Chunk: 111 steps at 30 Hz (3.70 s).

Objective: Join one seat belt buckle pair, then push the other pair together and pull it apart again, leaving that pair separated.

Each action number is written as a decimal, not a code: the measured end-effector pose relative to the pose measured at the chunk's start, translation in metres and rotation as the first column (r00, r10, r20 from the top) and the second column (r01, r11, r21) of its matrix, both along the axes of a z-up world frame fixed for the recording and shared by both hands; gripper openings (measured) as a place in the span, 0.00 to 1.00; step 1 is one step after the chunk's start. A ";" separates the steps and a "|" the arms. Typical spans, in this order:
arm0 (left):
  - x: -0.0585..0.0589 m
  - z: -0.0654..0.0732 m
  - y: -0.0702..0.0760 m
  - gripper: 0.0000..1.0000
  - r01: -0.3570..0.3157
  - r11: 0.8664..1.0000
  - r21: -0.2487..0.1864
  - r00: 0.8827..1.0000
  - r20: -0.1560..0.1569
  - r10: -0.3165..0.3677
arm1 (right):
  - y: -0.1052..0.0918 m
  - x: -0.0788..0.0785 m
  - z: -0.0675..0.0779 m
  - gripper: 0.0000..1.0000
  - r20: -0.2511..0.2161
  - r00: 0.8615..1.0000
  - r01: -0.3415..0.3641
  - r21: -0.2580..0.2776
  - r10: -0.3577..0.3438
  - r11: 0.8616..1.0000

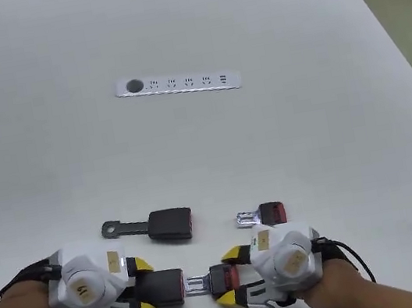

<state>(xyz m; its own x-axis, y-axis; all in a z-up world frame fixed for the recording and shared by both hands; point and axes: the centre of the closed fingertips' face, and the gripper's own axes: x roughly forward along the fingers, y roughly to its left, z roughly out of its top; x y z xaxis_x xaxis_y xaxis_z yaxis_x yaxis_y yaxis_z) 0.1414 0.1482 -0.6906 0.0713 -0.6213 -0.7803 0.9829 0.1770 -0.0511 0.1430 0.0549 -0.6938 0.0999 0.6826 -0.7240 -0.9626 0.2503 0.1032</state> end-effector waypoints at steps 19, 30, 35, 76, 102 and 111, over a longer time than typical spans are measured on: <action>-0.003 0.002 -0.005 0.35 0.023 1.000 0.006 1.000 0.008 -0.023 | 0.018 -0.001 0.002 0.35 0.001 1.000 -0.003 0.004 0.003 1.000; 0.000 0.000 -0.003 0.34 0.041 0.999 0.010 0.999 -0.003 -0.041 | 0.029 0.000 0.001 0.34 -0.002 0.999 0.048 0.005 -0.048 0.999; 0.000 0.000 -0.003 0.34 0.045 0.999 0.014 0.999 -0.006 -0.045 | 0.032 0.002 0.001 0.34 0.001 1.000 0.028 -0.001 -0.028 1.000; -0.002 -0.002 -0.003 0.34 0.183 0.982 0.040 0.983 -0.007 -0.183 | 0.041 0.002 -0.001 0.34 0.004 0.999 -0.052 -0.082 0.053 0.995; -0.006 0.000 -0.002 0.33 0.189 0.981 -0.053 0.981 -0.030 -0.190 | 0.037 -0.001 0.002 0.33 0.045 0.999 -0.029 0.078 0.026 0.996; -0.008 0.001 -0.003 0.33 0.190 0.980 -0.062 0.981 -0.033 -0.193 | 0.035 -0.008 0.006 0.33 0.048 0.999 -0.014 0.121 0.008 0.993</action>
<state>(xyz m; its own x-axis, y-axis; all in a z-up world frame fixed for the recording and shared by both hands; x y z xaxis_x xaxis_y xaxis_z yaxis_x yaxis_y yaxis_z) 0.1338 0.1449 -0.6894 -0.0829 -0.6652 -0.7420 0.9954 -0.0187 -0.0945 0.1352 0.0896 -0.6882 0.1241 0.7660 -0.6308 -0.9699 0.2280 0.0861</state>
